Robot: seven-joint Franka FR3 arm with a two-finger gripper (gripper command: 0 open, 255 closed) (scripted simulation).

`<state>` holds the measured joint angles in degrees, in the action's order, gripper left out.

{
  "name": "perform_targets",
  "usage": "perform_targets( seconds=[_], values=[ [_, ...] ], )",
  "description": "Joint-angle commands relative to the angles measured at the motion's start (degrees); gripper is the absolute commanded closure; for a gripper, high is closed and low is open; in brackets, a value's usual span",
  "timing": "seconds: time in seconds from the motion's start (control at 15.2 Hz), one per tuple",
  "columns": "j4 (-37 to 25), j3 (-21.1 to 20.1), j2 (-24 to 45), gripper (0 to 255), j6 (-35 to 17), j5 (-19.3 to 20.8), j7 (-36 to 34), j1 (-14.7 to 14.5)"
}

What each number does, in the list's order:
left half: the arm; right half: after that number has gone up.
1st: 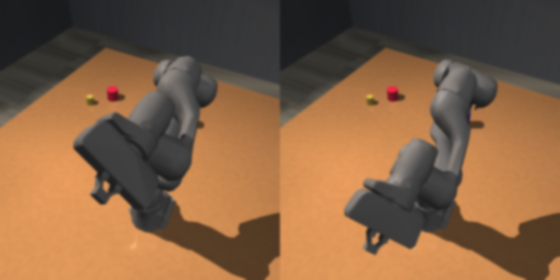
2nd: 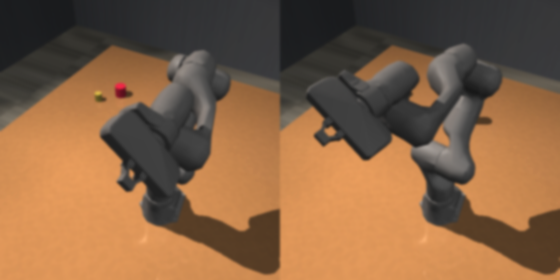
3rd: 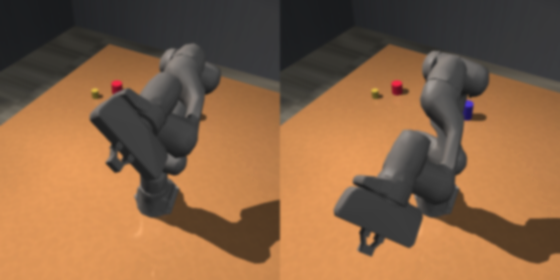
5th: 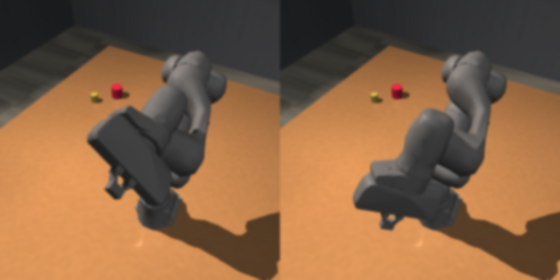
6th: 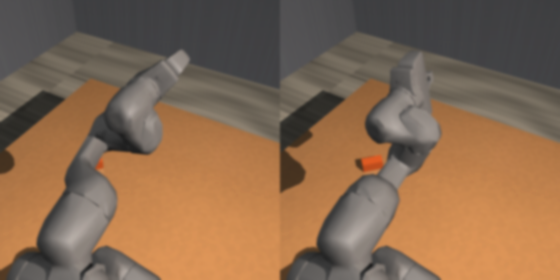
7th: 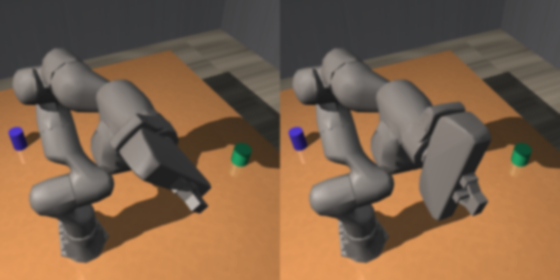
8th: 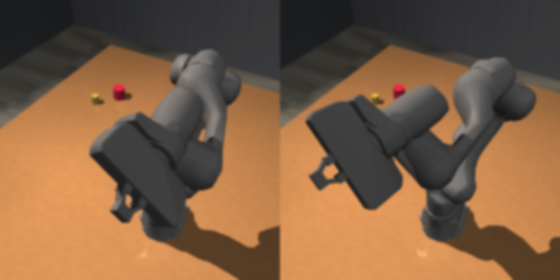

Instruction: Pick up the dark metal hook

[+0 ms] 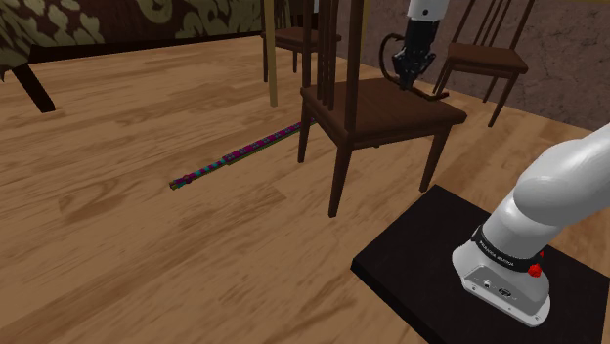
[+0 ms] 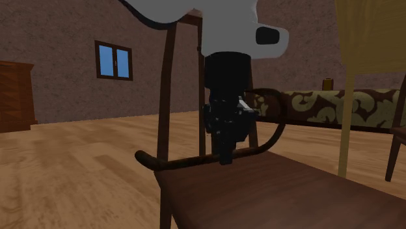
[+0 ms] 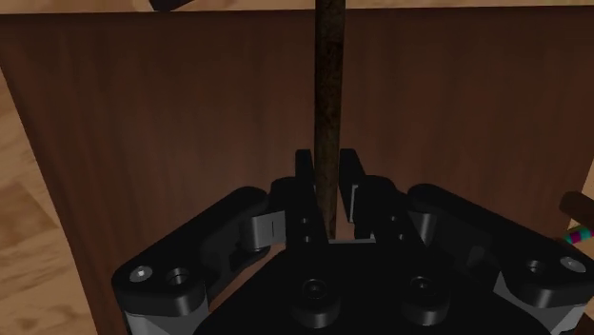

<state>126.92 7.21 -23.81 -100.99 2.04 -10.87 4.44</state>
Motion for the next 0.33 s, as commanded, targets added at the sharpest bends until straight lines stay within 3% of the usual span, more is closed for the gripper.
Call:
perform_targets(
  seconds=[0.0, 0.26],
  values=[
    [-1.7, -0.1, 0.1, 255, 1.6, -0.1, 0.0, 0.0],
    [-3.4, -0.1, 0.2, 255, 3.3, -0.1, 0.0, -0.1]
  ],
)
